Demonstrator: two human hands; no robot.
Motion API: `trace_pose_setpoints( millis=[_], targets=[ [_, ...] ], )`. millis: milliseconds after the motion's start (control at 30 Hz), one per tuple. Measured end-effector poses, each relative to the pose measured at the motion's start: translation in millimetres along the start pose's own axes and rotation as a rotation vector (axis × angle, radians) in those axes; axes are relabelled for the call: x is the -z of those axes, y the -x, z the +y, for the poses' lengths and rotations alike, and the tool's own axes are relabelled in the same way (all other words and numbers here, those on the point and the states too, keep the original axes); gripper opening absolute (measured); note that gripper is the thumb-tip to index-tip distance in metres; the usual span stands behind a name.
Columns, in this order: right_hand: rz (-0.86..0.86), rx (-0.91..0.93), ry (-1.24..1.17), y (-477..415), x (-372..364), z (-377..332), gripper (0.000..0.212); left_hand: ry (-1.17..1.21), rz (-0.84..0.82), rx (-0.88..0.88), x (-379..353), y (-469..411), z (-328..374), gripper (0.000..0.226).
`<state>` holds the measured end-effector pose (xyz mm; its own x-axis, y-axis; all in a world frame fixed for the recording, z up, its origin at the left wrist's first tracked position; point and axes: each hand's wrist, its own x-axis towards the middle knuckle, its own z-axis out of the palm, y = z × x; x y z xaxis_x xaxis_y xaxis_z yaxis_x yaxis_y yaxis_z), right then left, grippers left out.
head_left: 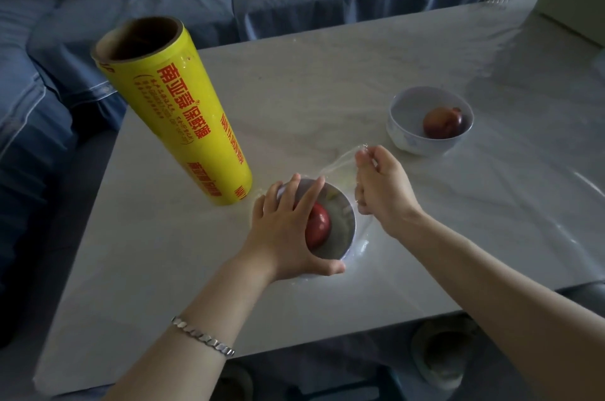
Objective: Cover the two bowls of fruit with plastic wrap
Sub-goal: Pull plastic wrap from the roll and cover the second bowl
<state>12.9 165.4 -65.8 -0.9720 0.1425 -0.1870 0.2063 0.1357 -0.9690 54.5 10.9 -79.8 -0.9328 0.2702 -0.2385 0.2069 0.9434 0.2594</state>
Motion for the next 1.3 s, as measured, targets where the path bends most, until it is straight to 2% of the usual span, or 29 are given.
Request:
trace_pose_setpoints(
  millis=[200, 367, 433, 533, 633, 700, 767, 867, 933, 1067, 1300],
  targets=[
    [0.008, -0.126, -0.015, -5.5, 24.3, 8.6, 0.026, -0.038, -0.024, 0.03, 0.2, -2.3, 0.7, 0.125],
    [0.055, -0.257, 0.061, -25.4, 26.5, 40.6, 0.02, -0.038, -0.015, 0.038, 0.2, -1.0, 0.8, 0.127],
    [0.086, -0.251, 0.134, -30.0, 19.4, 51.6, 0.018, -0.031, -0.002, 0.057, -1.2, -0.2, 3.6, 0.126],
    [0.163, -0.142, 0.303, -32.2, 17.4, 57.8, 0.024, -0.006, 0.044, 0.114, -5.0, 0.4, 10.7, 0.125],
    [0.174, -0.244, 0.24, -26.6, 26.5, 56.8, 0.04, 0.056, 0.113, 0.235, -11.1, 0.7, 21.3, 0.127],
    [0.115, -0.37, 0.076, -14.8, 31.3, 51.8, 0.046, 0.095, 0.156, 0.321, -15.0, 1.0, 29.6, 0.128],
    [-0.027, -0.49, -0.054, 1.5, 30.9, 48.4, 0.049, 0.113, 0.156, 0.358, -16.2, 2.4, 34.3, 0.13],
    [-0.251, -0.577, -0.077, 19.7, 20.8, 46.7, 0.049, 0.128, 0.078, 0.301, -10.9, 5.7, 26.2, 0.135],
    [-0.273, -0.55, -0.114, 21.0, 13.9, 44.7, 0.043, 0.092, 0.013, 0.203, -5.0, 8.3, 15.9, 0.139],
    [-0.146, -0.465, -0.115, 20.7, 5.6, 39.0, 0.024, -0.001, -0.041, 0.006, 3.0, 2.8, 2.6, 0.139],
    [0.161, -0.198, -0.12, 30.5, -5.9, 33.8, 0.027, -0.008, -0.01, -0.001, -0.2, -5.6, 0.7, 0.131]
  ],
)
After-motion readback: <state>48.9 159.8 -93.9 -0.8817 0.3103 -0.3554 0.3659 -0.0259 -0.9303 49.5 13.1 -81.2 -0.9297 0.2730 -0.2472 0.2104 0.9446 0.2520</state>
